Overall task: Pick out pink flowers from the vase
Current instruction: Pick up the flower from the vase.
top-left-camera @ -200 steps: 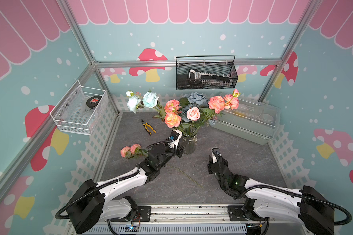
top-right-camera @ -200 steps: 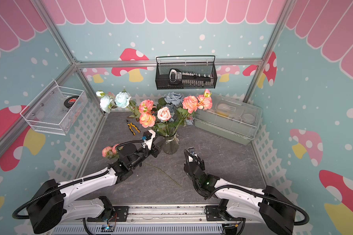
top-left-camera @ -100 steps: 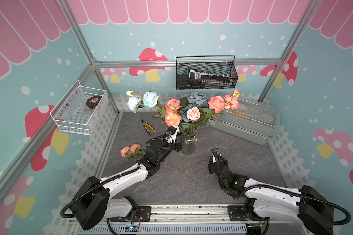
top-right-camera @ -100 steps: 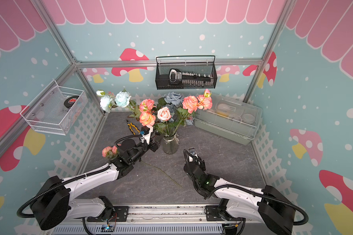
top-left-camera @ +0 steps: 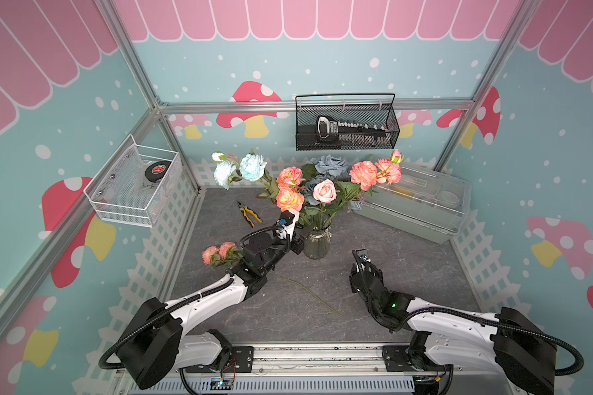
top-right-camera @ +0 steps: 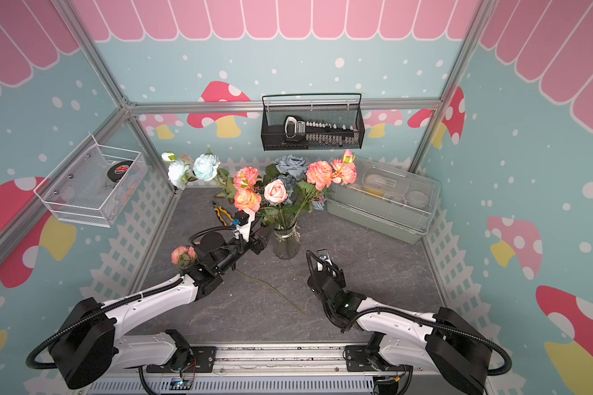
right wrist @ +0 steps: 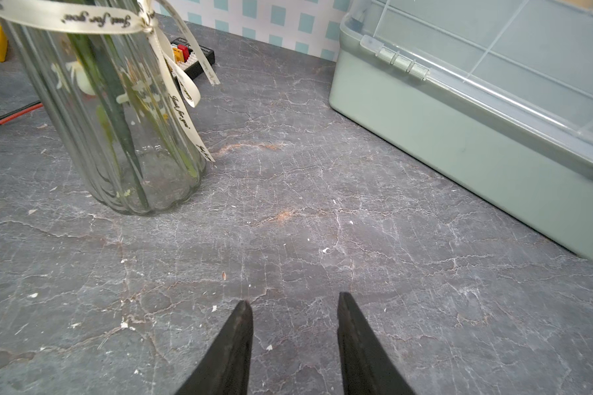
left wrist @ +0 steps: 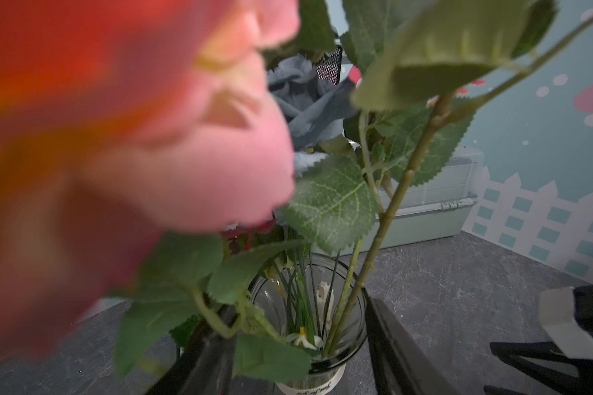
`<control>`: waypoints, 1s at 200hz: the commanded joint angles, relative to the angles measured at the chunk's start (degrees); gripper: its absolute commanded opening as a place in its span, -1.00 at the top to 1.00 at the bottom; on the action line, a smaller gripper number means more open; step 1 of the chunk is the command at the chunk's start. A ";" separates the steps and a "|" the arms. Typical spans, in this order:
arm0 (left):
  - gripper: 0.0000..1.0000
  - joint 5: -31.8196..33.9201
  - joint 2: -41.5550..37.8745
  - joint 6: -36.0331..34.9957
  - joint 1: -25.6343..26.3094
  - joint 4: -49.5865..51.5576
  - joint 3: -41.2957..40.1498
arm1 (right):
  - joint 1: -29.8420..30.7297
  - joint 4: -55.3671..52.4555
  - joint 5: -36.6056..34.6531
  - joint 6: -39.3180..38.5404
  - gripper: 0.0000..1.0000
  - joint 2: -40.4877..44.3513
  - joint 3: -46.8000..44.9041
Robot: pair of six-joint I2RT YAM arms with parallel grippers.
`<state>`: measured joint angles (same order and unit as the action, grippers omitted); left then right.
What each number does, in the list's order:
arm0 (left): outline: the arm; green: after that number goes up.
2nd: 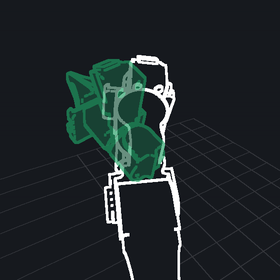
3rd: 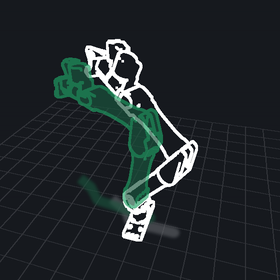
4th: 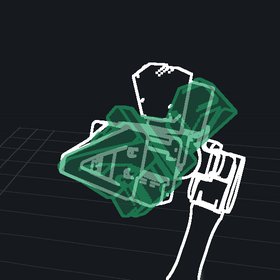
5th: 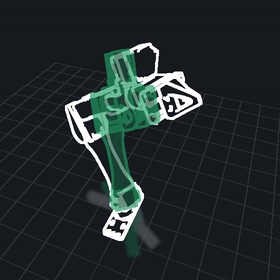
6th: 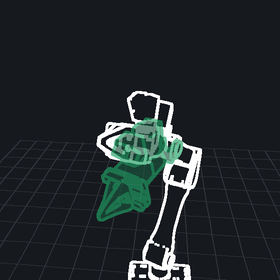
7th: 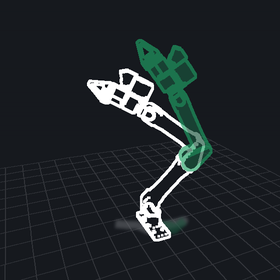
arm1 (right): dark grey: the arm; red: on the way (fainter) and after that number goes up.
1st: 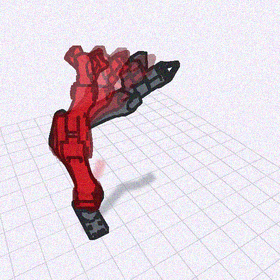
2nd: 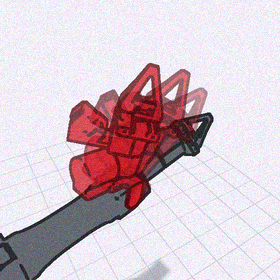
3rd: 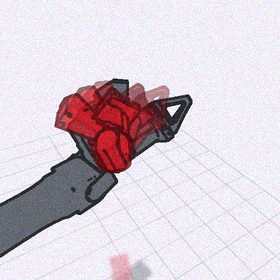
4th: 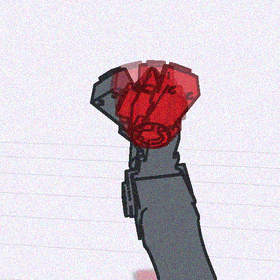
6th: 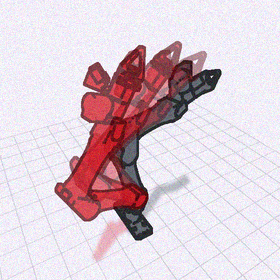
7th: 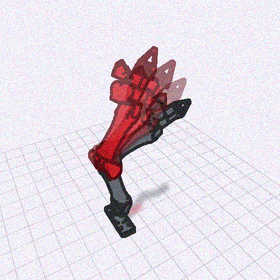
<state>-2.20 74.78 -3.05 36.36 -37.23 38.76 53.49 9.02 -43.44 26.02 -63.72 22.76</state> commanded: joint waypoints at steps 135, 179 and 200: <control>0.27 2.88 7.65 1.78 -0.97 -7.66 6.95 | -0.94 -1.19 -1.04 2.38 0.20 3.37 -1.47; 0.66 3.08 4.23 0.26 -1.03 -3.51 7.19 | -0.97 -1.76 -1.29 2.73 0.19 5.08 -2.11; 0.91 2.96 3.34 -0.19 -1.18 -1.78 7.72 | -0.96 -2.17 -1.12 2.94 0.20 5.77 -2.22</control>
<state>0.45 80.05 -2.07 35.64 -41.10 44.42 52.82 8.05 -43.72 27.40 -59.20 21.28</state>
